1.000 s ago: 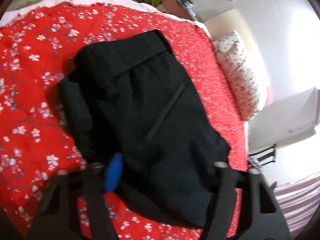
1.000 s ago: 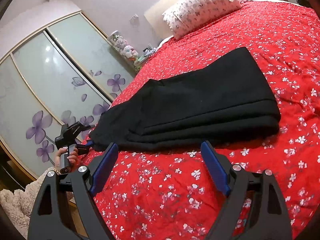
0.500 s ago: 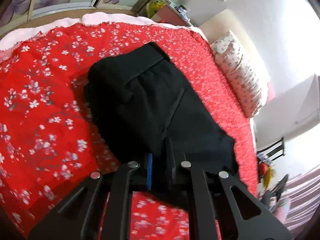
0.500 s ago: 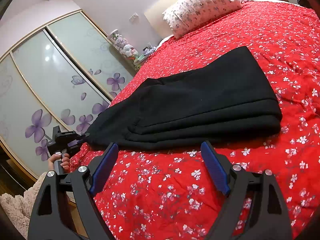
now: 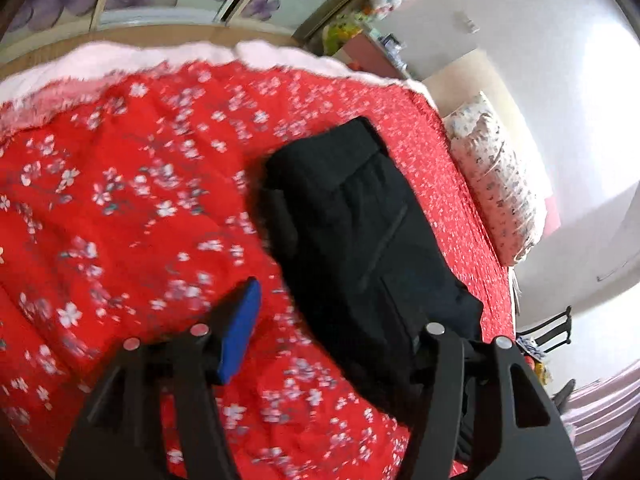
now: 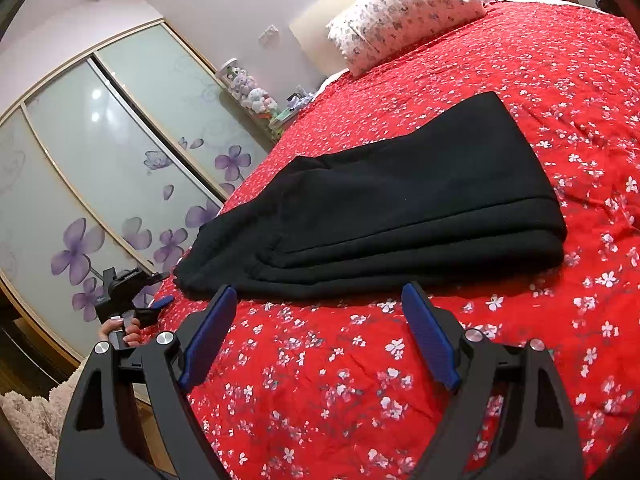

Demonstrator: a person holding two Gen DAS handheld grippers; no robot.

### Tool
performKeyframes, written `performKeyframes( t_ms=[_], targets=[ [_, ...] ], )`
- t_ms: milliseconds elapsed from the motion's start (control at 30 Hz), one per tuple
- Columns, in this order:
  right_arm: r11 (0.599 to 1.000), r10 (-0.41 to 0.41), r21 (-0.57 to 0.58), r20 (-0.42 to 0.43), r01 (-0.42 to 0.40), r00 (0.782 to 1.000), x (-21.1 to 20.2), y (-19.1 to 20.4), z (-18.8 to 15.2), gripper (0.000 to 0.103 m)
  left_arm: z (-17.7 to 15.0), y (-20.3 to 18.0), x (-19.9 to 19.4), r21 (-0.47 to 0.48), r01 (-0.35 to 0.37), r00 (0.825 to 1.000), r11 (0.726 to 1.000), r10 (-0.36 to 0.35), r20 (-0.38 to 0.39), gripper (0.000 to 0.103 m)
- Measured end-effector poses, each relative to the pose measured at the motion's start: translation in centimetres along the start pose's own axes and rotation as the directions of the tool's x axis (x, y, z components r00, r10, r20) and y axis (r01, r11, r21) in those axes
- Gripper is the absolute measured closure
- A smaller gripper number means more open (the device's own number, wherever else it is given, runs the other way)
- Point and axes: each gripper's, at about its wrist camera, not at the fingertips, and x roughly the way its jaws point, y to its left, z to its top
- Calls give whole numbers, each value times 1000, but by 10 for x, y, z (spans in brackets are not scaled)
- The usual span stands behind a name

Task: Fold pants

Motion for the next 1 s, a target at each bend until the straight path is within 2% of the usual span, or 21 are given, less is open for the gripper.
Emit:
performKeyframes(
  t_ms=[233,333,467,633,767,900,1000],
  targets=[
    [1000,-6,-10,-9,5,1000,0,0,-1,17,9,-4,8,-61,88,995,994,-90,-34,46],
    [1000,-5,-11,-12,5,1000,0,0,-1,17,15,-10,13,-56,30,999,998,-31,-21,46],
    [1000,-4,-11,-13,4,1000,1,1,-1,17,22,-1,15,-134,-14,1000,991,14,3,46],
    [1000,-3,-20,-22,3,1000,4,3,-1,17,35,-2,25,-140,-26,1000,990,23,-21,41],
    [1000,-4,-23,-25,4,1000,4,4,-1,16,40,-13,26,-159,8,1000,987,-11,-16,41],
    [1000,-3,-27,-28,2,1000,5,5,-1,14,38,-20,18,-93,74,997,993,-72,29,53],
    [999,-6,-37,-33,4,999,7,7,-1,13,37,-5,28,-132,40,999,990,-41,1,58]
  ],
)
